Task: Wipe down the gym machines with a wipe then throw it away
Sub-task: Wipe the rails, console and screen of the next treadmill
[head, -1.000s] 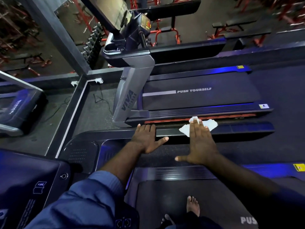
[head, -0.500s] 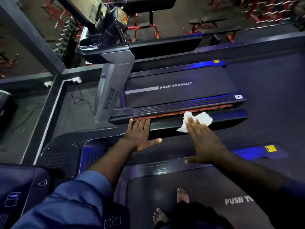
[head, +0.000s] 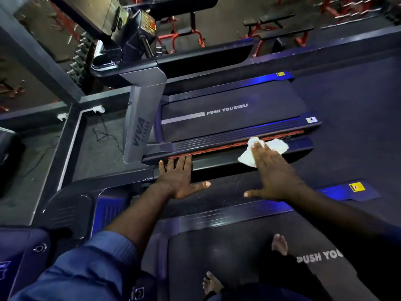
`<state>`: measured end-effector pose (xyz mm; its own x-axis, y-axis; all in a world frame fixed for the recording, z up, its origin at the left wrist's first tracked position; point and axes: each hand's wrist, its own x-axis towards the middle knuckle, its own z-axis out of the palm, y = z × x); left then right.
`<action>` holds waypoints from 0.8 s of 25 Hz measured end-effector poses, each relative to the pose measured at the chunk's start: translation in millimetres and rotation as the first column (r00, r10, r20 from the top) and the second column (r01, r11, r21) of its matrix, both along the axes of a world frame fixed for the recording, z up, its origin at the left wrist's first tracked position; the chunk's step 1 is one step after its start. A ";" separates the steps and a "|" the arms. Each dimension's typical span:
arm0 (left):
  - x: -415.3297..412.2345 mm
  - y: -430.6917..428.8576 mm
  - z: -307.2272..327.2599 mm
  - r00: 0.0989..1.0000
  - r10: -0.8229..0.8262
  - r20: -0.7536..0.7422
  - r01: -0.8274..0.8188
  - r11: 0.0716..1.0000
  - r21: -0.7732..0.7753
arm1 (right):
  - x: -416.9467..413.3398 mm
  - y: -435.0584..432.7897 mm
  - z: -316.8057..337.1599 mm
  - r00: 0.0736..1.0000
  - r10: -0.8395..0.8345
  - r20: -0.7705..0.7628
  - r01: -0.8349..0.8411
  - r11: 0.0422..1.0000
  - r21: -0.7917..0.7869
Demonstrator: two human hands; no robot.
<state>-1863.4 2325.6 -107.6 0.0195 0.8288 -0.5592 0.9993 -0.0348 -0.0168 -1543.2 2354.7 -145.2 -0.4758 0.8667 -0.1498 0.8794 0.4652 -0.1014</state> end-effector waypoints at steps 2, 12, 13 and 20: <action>15.4 5.7 -2.1 0.999 0.038 0.014 -0.038 0.999 0.005 | -0.2 12.4 -1.8 0.992 -0.124 -0.035 0.124 0.992 -0.007; 123.7 47.2 -17.5 0.970 0.243 0.030 -0.240 0.920 0.309 | 86.5 51.8 -8.1 0.994 -0.037 -0.101 0.040 0.999 0.026; 132.4 50.5 -19.0 0.966 0.258 0.015 -0.249 0.914 0.320 | 88.2 52.6 -8.2 0.995 0.025 -0.093 -0.025 1.000 0.002; 164.6 66.6 -22.1 0.954 0.297 -0.034 -0.268 0.901 0.340 | 108.4 80.8 4.1 0.993 0.094 -0.067 -0.095 0.995 -0.012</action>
<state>-1698.8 2392.2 -129.7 -0.2777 0.9290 -0.2445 0.9606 0.2708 -0.0620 -1434.9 2435.5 -141.1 -0.5648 0.8153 -0.1278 0.8226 0.5440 -0.1654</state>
